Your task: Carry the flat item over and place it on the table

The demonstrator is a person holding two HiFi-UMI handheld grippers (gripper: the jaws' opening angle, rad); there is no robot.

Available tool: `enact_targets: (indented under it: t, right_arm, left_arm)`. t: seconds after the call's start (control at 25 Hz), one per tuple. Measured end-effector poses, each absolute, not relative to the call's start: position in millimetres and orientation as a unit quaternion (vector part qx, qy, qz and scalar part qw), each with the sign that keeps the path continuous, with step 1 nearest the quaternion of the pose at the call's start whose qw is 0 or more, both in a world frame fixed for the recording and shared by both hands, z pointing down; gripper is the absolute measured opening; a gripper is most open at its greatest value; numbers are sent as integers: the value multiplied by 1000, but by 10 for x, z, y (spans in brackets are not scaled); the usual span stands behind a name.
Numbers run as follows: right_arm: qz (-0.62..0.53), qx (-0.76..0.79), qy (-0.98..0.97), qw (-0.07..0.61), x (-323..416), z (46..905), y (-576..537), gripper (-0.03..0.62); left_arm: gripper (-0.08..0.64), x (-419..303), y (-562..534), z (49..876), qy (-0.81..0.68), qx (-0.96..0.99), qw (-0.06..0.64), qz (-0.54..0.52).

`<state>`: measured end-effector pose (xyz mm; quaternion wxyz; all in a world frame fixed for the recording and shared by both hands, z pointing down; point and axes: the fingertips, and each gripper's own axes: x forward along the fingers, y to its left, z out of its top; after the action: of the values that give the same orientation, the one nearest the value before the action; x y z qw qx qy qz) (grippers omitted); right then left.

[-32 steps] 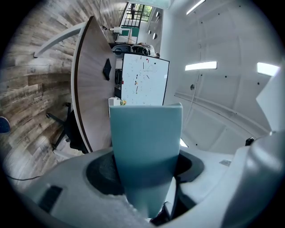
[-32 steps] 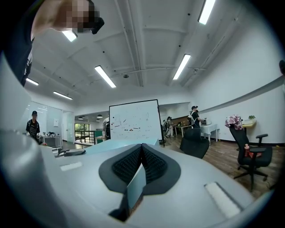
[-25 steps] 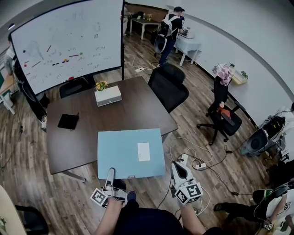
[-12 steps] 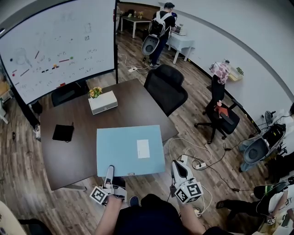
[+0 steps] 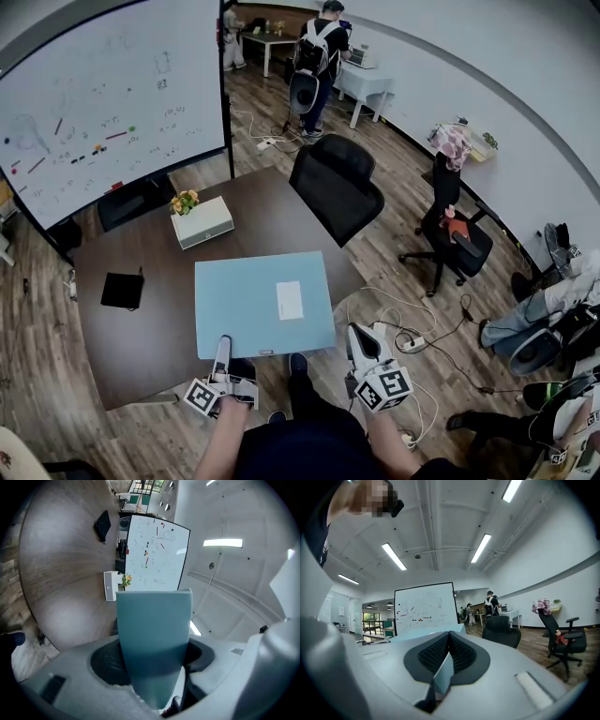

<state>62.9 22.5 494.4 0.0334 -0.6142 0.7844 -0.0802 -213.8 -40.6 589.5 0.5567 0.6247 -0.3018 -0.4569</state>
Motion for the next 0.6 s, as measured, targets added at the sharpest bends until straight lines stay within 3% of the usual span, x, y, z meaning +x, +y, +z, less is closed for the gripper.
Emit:
enact_targets:
  t: [0.6]
  right_arm:
    - [-82,-591,802,28,1133,4955,-1147,11]
  left_arm:
    - [270,-1694,-1743,6212,-336,599,552,-473]
